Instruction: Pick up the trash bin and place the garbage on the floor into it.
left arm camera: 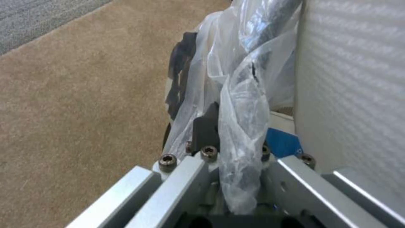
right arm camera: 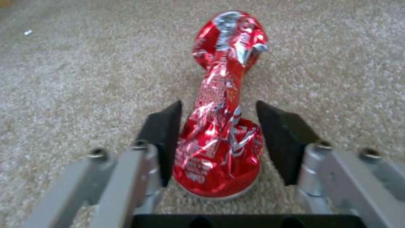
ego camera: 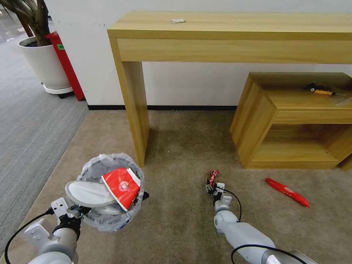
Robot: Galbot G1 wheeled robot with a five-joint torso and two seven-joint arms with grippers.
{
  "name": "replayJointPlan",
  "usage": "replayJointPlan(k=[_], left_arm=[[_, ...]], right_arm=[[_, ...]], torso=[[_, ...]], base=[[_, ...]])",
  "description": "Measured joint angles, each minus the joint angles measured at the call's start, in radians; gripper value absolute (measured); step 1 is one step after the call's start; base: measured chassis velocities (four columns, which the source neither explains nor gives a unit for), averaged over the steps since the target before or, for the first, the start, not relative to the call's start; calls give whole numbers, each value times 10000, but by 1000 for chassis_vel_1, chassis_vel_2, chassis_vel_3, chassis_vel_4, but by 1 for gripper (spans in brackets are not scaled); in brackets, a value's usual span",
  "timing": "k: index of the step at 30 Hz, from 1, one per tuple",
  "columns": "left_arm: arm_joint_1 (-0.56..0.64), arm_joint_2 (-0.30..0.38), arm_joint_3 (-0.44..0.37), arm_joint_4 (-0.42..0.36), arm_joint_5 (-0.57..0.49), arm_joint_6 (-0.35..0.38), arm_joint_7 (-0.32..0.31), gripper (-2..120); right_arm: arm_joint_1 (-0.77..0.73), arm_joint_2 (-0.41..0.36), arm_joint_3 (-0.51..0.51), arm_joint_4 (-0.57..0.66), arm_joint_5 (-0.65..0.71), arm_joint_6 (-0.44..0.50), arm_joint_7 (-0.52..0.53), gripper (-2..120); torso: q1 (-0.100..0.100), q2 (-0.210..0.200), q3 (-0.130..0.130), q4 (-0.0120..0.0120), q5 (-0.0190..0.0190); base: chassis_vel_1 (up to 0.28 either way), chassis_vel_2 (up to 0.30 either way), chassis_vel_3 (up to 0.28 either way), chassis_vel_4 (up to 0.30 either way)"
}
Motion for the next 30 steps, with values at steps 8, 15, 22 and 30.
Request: replayJointPlan(k=[8,15,22,30], left_arm=[[29,4,-9,-18,-13,-16,13,0],[-64,16,-23,112,-15,-17,17,0],[-206,-3,-27,444,19,-18,18,0],[-373,132,-51,950,95,-2,18,0]], right_arm=[[-94,-8,68,-118,-121,170,-198,18],[-327,-225,107,237,-267,345,-296,15],[-538,-616,89,1065,-703,744,-448,15],[-924,-2215,12,3934,-2029,1115,-472,15]], torso=[[-1,0,0,1,0],[-2,3,0,0,0],[-2,3,0,0,-2],[-1,2,0,0,0]], base=[[0,0,0,0],[0,0,0,0],[0,0,0,0],[0,0,0,0]])
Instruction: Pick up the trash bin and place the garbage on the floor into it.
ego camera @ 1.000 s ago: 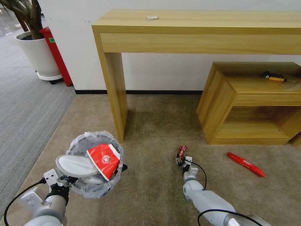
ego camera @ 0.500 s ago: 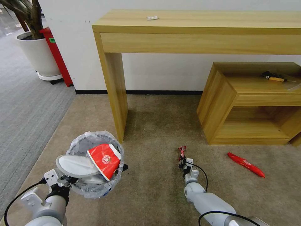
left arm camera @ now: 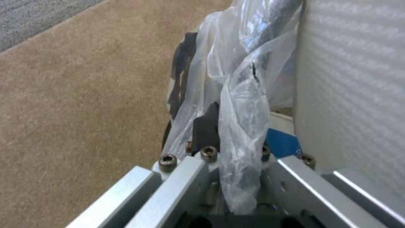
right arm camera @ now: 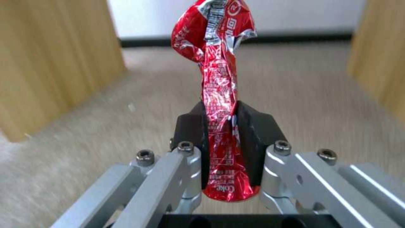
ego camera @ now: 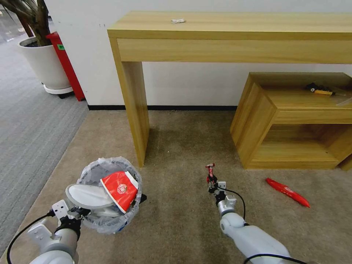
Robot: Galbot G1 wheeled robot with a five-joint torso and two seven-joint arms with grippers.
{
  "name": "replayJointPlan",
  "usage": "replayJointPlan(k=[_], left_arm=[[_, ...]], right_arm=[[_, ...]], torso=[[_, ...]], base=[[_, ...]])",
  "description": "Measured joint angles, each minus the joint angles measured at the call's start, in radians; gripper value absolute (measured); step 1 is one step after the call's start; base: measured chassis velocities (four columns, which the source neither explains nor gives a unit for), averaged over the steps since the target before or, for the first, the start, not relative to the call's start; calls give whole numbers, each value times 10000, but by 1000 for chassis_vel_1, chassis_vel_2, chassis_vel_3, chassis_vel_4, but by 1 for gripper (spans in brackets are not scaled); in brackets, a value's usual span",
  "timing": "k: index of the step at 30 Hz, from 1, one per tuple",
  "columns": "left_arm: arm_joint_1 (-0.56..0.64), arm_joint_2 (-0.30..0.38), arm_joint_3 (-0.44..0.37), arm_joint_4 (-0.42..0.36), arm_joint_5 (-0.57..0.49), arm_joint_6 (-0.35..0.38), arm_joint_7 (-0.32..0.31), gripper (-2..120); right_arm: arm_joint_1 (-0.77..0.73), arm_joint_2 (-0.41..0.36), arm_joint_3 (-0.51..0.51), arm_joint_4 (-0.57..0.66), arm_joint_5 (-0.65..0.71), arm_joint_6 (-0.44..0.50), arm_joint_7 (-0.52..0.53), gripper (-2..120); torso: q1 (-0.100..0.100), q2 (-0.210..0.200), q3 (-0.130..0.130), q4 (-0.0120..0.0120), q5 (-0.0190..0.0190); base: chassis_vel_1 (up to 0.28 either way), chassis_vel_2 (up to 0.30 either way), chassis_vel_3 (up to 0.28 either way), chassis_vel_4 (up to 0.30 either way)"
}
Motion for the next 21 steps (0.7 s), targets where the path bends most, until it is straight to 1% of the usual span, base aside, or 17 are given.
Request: replayJointPlan(k=[1,3,4,5,7,8,10,11,14,15,17,18,19,21], left_arm=[[-26,23,0,42,2,8,-1,0],[-77,74,42,143,25,22,0,0],[-77,74,42,143,25,22,0,0],[-97,82,65,171,48,23,0,0],[-140,82,125,195,79,46,-4,0],[-140,82,125,195,79,46,-4,0],[-172,124,178,233,116,51,-12,0],[-172,124,178,233,116,51,-12,0],[-250,203,241,312,151,77,-23,0],[-250,203,241,312,151,77,-23,0],[-311,205,319,322,188,102,-33,0],[-344,194,354,321,192,121,-40,0],[-344,194,354,321,192,121,-40,0],[-427,176,453,346,244,145,-54,0]], right_arm=[[-5,-273,-7,556,-79,-87,64,15],[180,-963,-198,2243,-150,-419,227,14],[180,-963,-198,2243,-150,-419,227,14],[382,-1203,-357,2799,-168,-509,280,14],[944,-1646,-864,3832,-220,-590,327,14],[944,-1646,-864,3832,-220,-590,327,14],[1444,-2079,-1403,4673,-153,-741,338,14],[1444,-2079,-1403,4673,-153,-741,338,14],[2291,-2595,-2404,5850,174,-902,203,14],[2291,-2595,-2404,5850,174,-902,203,14],[2836,-2725,-3149,6356,356,-937,101,14],[3042,-2718,-3394,6505,412,-937,72,14],[3042,-2718,-3394,6505,412,-937,72,14],[3513,-2627,-3945,6766,574,-942,43,14]], torso=[[0,0,0,-3,-5],[0,0,0,-3,2],[0,0,0,-3,2],[0,0,0,-3,-3],[0,1,-1,5,0],[0,1,-1,5,0],[0,0,0,2,0],[0,0,0,2,0],[0,0,0,0,-1],[0,0,0,0,-1],[0,0,0,-1,-1],[0,0,0,1,0],[0,0,0,1,0],[0,-1,0,-1,-1]], base=[[0,0,0,0],[0,0,0,0],[0,0,0,0],[0,0,0,0],[0,0,0,0],[0,0,0,0],[0,0,0,0],[0,0,0,0],[0,0,0,0],[0,0,0,0],[0,0,0,0],[0,0,0,0],[0,0,0,0],[0,0,0,0]])
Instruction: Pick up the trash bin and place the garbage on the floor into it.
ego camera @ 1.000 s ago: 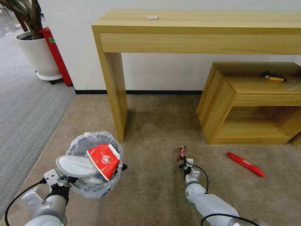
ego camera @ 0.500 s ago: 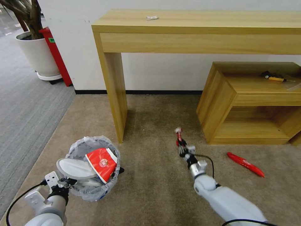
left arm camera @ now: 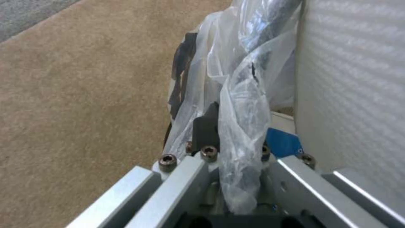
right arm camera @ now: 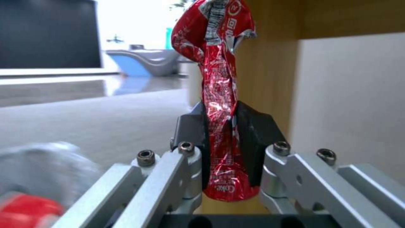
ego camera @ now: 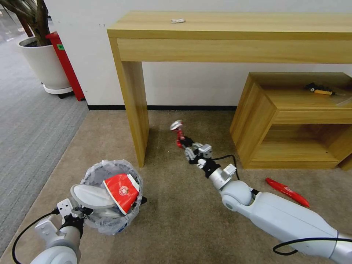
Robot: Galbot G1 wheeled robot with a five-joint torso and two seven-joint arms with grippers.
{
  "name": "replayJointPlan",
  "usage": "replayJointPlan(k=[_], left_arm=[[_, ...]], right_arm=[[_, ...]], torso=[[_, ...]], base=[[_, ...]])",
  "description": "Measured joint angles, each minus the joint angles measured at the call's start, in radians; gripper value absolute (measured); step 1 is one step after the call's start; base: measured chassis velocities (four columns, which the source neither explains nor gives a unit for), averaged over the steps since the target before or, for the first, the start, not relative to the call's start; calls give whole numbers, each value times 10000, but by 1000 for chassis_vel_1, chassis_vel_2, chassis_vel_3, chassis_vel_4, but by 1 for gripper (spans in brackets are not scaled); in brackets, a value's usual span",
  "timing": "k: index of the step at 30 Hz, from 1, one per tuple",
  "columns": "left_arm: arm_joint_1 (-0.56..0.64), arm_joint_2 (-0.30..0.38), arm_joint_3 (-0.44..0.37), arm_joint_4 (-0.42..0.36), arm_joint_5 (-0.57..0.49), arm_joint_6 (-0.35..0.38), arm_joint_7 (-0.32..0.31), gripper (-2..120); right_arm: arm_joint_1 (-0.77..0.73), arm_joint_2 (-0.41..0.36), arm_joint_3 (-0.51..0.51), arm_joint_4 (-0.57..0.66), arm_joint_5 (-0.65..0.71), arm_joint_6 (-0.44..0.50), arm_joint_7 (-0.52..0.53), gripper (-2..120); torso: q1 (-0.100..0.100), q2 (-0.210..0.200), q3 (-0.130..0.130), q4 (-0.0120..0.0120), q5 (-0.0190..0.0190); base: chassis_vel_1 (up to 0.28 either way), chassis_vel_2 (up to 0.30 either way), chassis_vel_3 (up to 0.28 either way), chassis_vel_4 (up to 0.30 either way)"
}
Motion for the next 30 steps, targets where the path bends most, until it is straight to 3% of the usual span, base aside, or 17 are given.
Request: replayJointPlan(k=[12,18,22,30], left_arm=[[-285,20,307,71,79,62,-65,0],[-320,21,311,38,56,74,-85,0],[-303,30,311,-89,18,95,-102,0],[-209,9,291,-242,13,107,-106,0]], right_arm=[[2648,1227,-3000,-196,695,340,-259,14],[2797,1735,-3475,-583,699,338,-185,14],[2687,2572,-3863,-1355,468,458,-157,14],[2508,3293,-3990,-1987,271,541,-180,14]], torso=[[1,-1,0,3,-2],[1,-1,0,1,-2],[1,-1,0,2,0],[1,-1,0,3,-2]], base=[[0,0,0,0],[0,0,0,0],[0,0,0,0],[0,0,0,0]])
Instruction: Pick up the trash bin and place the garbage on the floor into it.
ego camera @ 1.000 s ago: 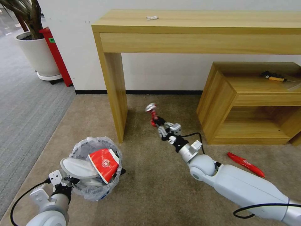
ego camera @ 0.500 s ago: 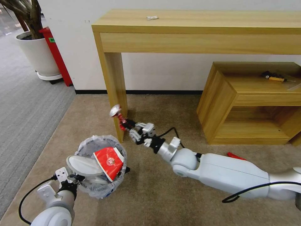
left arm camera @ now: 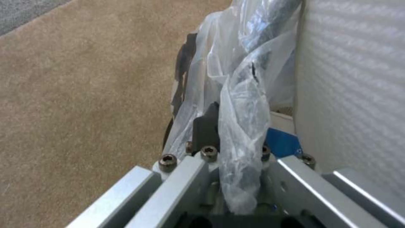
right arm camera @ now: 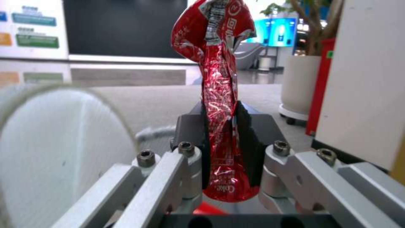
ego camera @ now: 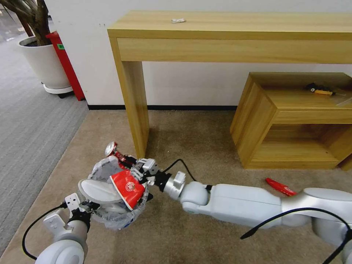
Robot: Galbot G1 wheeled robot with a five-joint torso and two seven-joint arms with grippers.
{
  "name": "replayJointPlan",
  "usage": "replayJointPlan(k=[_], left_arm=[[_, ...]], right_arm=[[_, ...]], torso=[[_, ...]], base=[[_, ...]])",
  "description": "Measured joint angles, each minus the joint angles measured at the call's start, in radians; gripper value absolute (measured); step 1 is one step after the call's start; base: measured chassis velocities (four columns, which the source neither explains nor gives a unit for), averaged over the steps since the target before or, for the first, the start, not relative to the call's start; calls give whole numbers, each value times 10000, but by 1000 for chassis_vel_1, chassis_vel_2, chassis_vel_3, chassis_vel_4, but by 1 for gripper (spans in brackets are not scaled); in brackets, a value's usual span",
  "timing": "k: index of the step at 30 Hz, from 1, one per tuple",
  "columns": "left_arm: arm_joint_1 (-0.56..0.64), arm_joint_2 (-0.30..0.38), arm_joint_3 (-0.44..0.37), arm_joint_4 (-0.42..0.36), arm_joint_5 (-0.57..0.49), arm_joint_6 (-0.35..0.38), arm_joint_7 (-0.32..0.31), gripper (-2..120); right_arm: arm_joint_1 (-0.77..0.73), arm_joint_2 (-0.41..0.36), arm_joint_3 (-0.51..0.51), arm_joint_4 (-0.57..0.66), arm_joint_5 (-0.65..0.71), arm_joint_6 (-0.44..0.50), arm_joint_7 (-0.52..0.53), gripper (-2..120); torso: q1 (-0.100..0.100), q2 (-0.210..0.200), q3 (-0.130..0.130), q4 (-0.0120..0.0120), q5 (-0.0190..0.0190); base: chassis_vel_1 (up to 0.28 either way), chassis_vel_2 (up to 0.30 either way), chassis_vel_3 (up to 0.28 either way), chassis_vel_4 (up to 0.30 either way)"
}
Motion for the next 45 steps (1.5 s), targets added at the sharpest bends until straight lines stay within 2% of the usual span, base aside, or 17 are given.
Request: replayJointPlan(k=[6,15,17,19,20,23,24,25,26,27,28,30,32,34,45], left_arm=[[151,-11,-109,-289,-61,17,-4,0],[304,-82,-116,-502,-93,22,3,0],[313,-97,-99,-540,-103,23,3,0],[333,-92,-98,-621,-145,43,-1,0],[333,-92,-98,-621,-145,43,-1,0],[359,-90,-122,-663,-172,69,-1,0],[359,-90,-122,-663,-172,69,-1,0],[371,-98,-122,-661,-165,69,-2,0],[371,-102,-122,-653,-162,69,-2,0],[364,-111,-118,-626,-156,69,0,0],[364,-111,-118,-626,-156,69,0,0],[329,-118,-107,-572,-159,68,5,0],[317,-123,-104,-550,-159,68,7,0],[288,-139,-95,-383,-137,65,15,0],[88,-102,-22,82,-71,52,12,0]], right_arm=[[-342,492,-99,-562,-524,151,-28,14],[-670,343,1,-879,-1127,244,-45,14],[-726,299,56,-897,-1171,244,-55,18],[-819,157,88,-898,-1213,241,-61,28],[-819,157,88,-898,-1213,241,-61,28],[-1017,68,136,-908,-1357,279,-83,43],[-1017,68,136,-908,-1357,279,-83,43],[-1037,52,162,-883,-1357,280,-83,50],[-1039,54,176,-859,-1357,282,-80,51],[-1009,55,191,-794,-1352,284,-79,60],[-1009,55,191,-794,-1352,284,-79,60],[-924,68,218,-727,-1345,285,-77,69],[-923,90,242,-718,-1342,285,-61,71],[-914,173,373,-642,-1273,290,106,82],[-798,-91,1830,387,-613,-252,997,82]], torso=[[0,0,0,0,2],[-1,0,0,-1,2],[-1,0,0,-2,2],[-1,0,0,-1,3],[-1,0,0,-1,3],[-1,0,0,-2,4],[-1,0,0,-2,4],[-1,0,0,-2,2],[-2,0,0,-2,2],[-2,0,0,-2,3],[-2,0,0,-2,3],[-2,0,-1,-2,2],[-2,0,0,-3,2],[-1,0,0,-1,3],[-2,0,0,-1,3]], base=[[0,0,0,0],[0,0,0,0],[0,0,0,0],[0,0,0,0],[0,0,0,0],[0,0,0,0],[0,0,0,0],[0,0,0,0],[0,0,0,0],[0,0,0,0],[0,0,0,0],[0,0,0,0],[0,0,0,0],[0,0,0,0],[0,0,0,0]])
